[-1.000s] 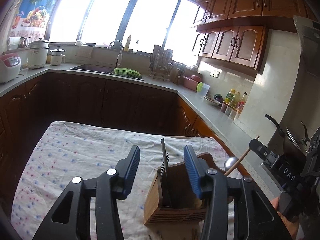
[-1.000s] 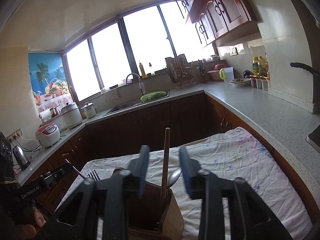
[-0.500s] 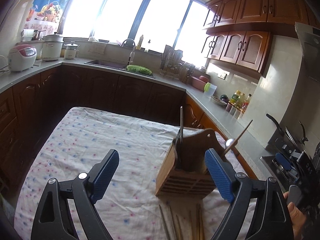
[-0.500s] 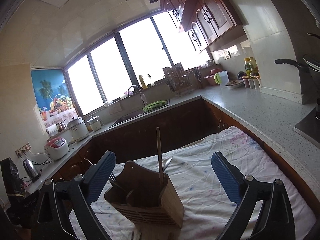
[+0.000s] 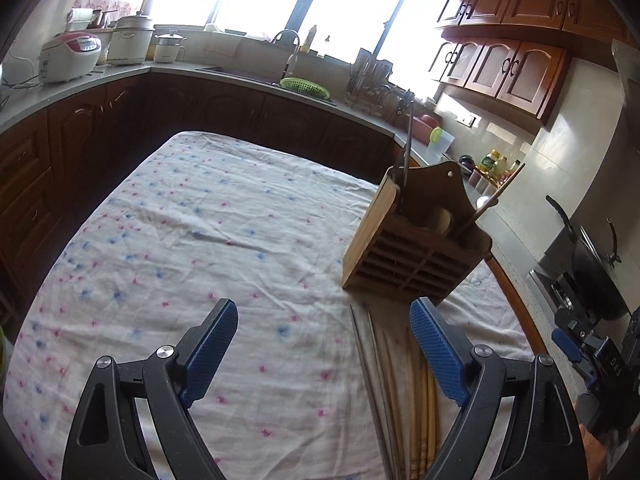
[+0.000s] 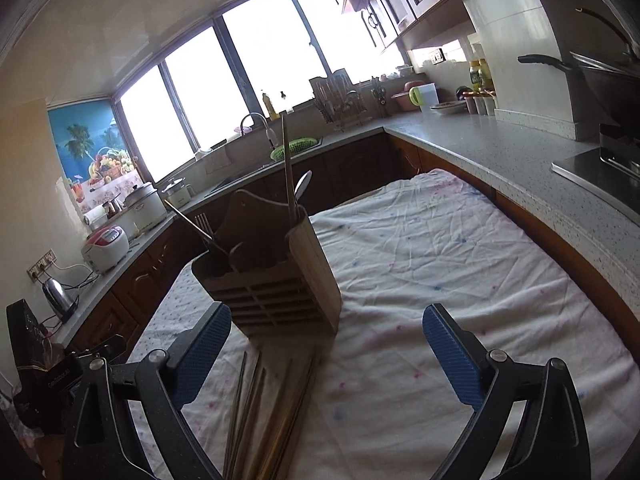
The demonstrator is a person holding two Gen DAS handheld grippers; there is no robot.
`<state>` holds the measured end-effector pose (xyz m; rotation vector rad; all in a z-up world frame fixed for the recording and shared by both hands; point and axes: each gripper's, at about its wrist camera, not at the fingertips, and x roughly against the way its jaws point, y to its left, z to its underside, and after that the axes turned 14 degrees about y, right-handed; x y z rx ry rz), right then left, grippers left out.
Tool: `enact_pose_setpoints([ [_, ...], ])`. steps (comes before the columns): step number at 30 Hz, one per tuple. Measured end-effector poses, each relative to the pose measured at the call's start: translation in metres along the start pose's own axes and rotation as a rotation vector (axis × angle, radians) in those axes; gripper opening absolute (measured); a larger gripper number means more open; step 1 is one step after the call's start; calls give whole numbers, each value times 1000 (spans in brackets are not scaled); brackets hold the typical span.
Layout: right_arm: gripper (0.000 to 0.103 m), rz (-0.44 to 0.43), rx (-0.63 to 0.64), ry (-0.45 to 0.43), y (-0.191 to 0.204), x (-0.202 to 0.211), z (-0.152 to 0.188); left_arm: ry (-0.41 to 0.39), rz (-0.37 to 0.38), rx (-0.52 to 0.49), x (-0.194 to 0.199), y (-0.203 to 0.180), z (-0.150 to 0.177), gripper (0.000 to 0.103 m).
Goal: Organize utensils
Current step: 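Move both open tools back down to the remaining chopsticks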
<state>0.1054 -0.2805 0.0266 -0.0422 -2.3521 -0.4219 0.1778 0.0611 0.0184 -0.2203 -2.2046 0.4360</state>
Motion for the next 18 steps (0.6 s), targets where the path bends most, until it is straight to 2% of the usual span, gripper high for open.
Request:
enact_pose_setpoints([
  [7, 98, 2, -6, 65, -3, -9, 27, 49, -21, 25, -7, 7, 12, 88],
  [15, 97, -7, 3, 145, 4, -32, 34, 88, -36, 0, -24, -4, 5, 87],
  [17, 93, 1, 11, 164, 6, -39, 33, 106, -46, -11, -32, -8, 3, 87],
  [18, 86, 4, 14, 179, 6, -44, 33, 117, -49, -14, -36, -9, 2, 87],
])
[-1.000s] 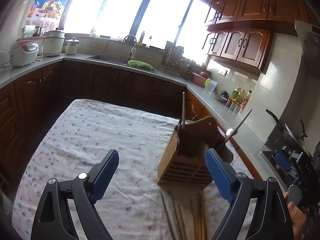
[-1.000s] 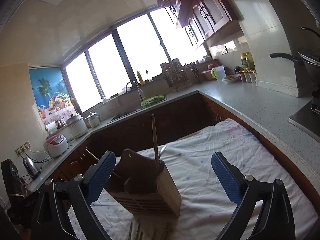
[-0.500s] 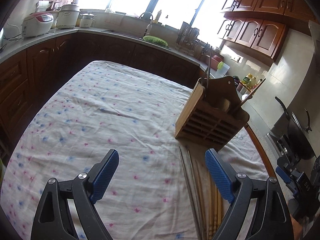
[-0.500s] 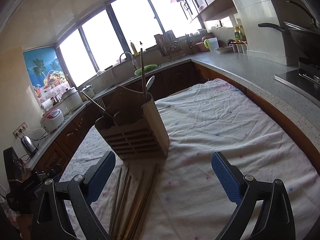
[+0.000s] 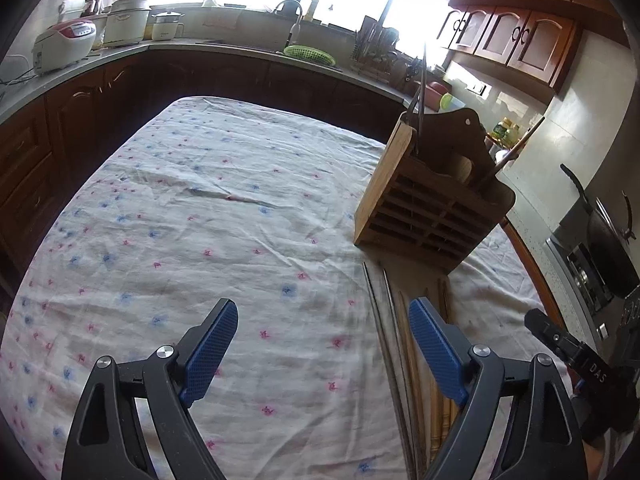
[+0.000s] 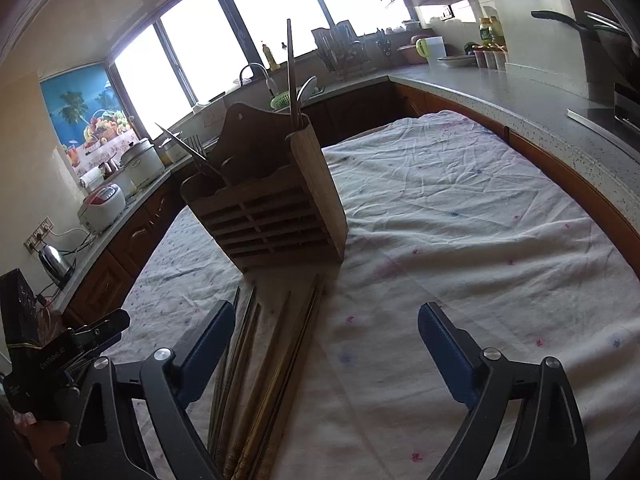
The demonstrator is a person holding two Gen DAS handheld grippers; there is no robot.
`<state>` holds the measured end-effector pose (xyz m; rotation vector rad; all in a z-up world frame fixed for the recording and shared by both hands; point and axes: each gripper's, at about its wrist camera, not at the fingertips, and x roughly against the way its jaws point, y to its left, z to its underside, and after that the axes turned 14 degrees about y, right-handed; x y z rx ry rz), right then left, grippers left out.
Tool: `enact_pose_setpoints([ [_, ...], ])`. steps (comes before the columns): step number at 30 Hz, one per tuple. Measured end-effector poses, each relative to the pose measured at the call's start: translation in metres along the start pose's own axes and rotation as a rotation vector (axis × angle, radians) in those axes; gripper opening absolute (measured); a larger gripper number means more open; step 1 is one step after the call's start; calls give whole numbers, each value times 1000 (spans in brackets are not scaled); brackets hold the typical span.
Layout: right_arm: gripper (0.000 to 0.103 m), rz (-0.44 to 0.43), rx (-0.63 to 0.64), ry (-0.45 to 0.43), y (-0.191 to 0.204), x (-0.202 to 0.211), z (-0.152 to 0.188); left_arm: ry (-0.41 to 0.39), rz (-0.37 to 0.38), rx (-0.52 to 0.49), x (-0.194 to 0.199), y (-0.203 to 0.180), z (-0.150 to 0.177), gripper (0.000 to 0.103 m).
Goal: Organize utensils
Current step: 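Move both open tools back down to the remaining chopsticks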
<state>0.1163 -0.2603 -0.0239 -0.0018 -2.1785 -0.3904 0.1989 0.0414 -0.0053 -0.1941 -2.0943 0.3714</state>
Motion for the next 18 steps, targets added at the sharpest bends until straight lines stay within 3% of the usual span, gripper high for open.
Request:
enact_pose_setpoints([
  [5, 59, 7, 9, 97, 4, -30, -4, 47, -9, -17, -20, -8, -10, 82],
  [9, 39, 17, 22, 168, 8, -54, -7, 99, -10, -28, -40, -13, -21, 71],
  [13, 27, 38, 30, 215, 11, -75, -10, 150, -3, -43, -62, -19, -36, 57],
  [18, 19, 62, 46, 230, 14, -88, -19, 183, -15, -80, -87, -32, -51, 53],
])
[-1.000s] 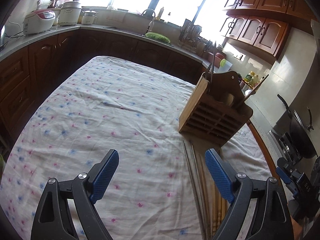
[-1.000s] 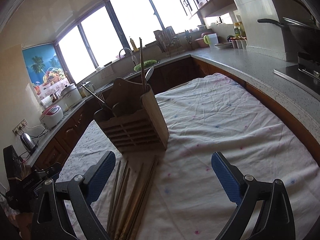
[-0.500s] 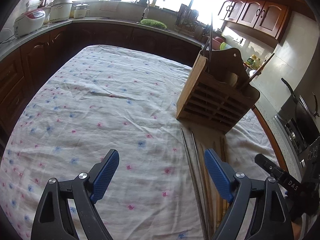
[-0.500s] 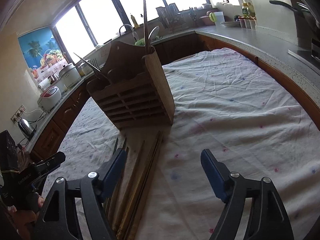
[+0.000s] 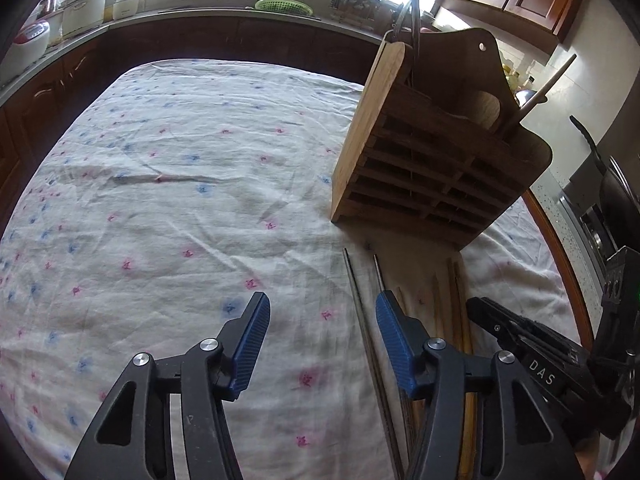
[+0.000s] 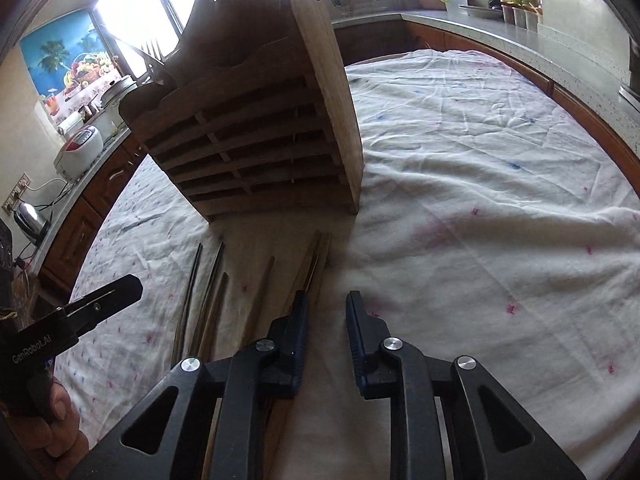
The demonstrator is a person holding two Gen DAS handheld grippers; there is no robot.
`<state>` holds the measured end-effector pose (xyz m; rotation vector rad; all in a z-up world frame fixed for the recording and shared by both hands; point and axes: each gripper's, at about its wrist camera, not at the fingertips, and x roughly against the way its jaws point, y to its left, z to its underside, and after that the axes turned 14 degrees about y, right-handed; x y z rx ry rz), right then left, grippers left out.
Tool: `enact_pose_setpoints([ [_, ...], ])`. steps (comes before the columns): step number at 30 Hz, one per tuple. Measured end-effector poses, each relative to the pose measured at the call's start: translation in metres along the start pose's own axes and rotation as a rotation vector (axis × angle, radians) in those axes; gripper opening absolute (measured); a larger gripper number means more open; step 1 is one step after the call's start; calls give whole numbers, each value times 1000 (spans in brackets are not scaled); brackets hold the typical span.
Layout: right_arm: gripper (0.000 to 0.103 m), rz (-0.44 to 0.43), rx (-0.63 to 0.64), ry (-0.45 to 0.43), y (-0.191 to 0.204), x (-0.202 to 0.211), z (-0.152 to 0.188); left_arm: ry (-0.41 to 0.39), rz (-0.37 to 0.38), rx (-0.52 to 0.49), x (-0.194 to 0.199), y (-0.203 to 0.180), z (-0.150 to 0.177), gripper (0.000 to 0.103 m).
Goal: Organize utensils
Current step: 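Move both open tools back down to the remaining chopsticks, then grasp another metal chopstick with the left tool while the right tool grasps a wooden chopstick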
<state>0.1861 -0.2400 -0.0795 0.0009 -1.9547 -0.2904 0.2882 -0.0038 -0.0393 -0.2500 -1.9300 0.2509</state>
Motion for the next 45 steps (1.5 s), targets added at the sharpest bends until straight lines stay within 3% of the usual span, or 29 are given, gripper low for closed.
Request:
enact_pose_setpoints([
  [6, 17, 34, 34, 6, 10, -7, -8, 53, -25, -36, -30, -11, -15, 33],
  [11, 13, 57, 62, 4, 12, -11, -13, 35, -72, -87, -40, -21, -18, 31],
  [16, 8, 27, 51, 11, 2, -7, -9, 33, -77, -132, -43, -21, -12, 20],
  [21, 8, -1, 20, 20, -7, -2, -5, 50, -62, -113, -43, -16, -14, 21],
  [25, 10, 7, -4, 19, -8, -5, -15, 60, -97, -130, -47, -27, -21, 29],
  [29, 10, 40, 12, 13, -1, -11, -23, 43, -157, -183, -52, -40, -20, 27],
  [31, 10, 54, 20, 10, 2, -12, -23, 30, -175, -194, -54, -41, -19, 11],
  [37, 6, 7, -20, -4, -10, -5, -19, 32, -102, -144, -45, -25, -15, 3],
  [45, 4, -107, -91, -100, -34, 45, -8, -41, 5, -103, 4, -15, 6, 2],
])
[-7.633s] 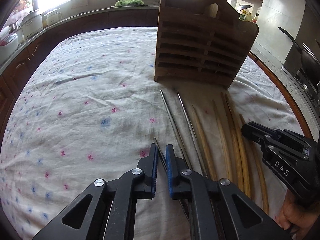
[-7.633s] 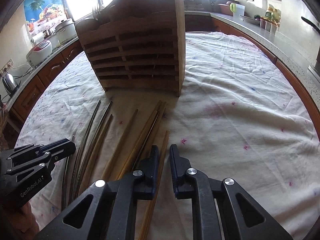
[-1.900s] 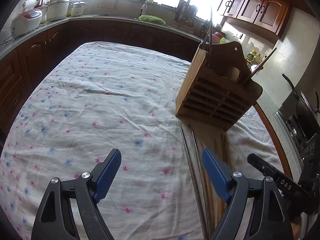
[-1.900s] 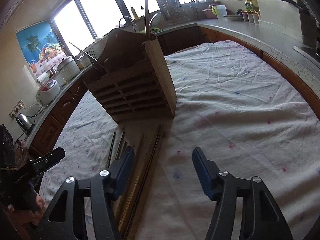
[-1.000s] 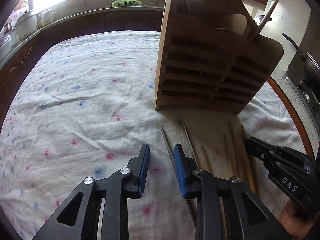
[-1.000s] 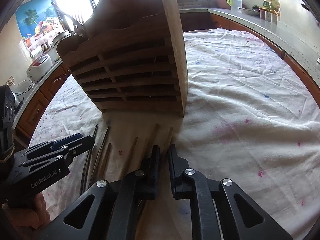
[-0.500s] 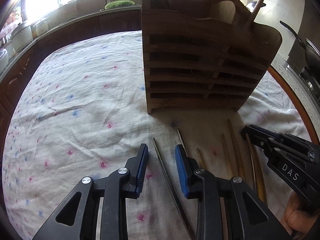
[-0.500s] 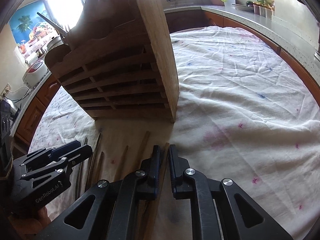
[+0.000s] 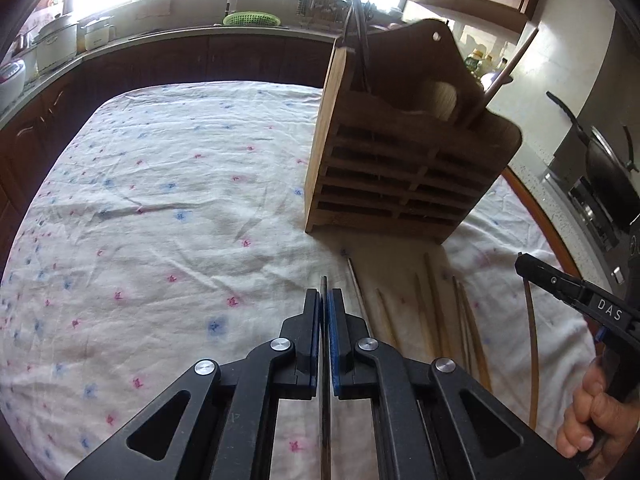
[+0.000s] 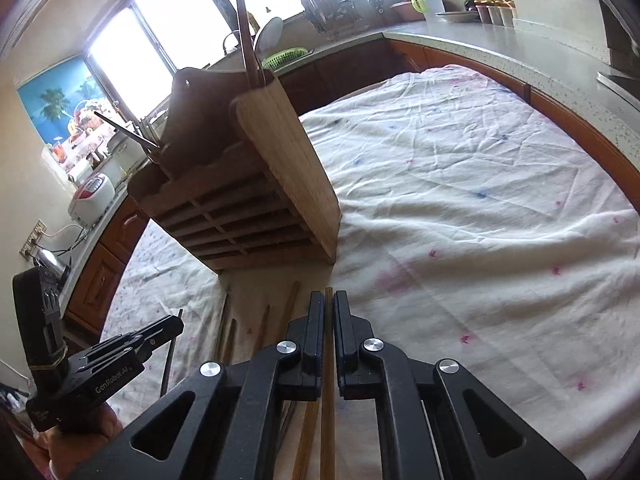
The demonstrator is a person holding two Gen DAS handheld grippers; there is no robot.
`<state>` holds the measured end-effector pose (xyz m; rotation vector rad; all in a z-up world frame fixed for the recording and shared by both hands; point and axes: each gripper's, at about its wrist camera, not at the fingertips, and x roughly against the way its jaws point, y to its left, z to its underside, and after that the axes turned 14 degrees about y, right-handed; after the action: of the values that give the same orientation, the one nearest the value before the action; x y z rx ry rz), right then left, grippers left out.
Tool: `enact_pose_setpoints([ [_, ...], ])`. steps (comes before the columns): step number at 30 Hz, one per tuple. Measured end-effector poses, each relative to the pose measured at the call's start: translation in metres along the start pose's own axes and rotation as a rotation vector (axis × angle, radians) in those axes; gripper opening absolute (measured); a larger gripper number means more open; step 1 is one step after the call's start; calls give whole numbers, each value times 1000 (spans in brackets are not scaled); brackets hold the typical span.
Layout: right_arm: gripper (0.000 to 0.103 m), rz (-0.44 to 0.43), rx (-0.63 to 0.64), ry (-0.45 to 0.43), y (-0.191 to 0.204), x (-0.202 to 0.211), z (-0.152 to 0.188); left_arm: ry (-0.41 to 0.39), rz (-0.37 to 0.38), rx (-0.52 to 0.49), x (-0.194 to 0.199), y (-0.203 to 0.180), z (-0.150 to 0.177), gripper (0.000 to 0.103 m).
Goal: Organize utensils
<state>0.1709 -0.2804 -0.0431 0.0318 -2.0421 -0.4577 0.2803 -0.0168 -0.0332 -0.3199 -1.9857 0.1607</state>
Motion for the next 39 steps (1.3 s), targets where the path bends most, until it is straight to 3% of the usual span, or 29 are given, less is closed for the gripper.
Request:
enact_pose_setpoints([
  [9, 4, -62, 76, -155, 31, 85, 7, -152, 105, -3, 98, 11, 33, 2],
  [19, 4, -81, 161, -294, 61, 152, 8, -264, 123, -33, 175, 14, 69, 2],
  [28, 4, -73, 182, -341, 69, 164, 0, -313, 124, -45, 191, 11, 71, 2],
  [39, 4, -66, 187, -390, 69, 171, -18, -369, 122, -52, 197, 8, 46, 2],
])
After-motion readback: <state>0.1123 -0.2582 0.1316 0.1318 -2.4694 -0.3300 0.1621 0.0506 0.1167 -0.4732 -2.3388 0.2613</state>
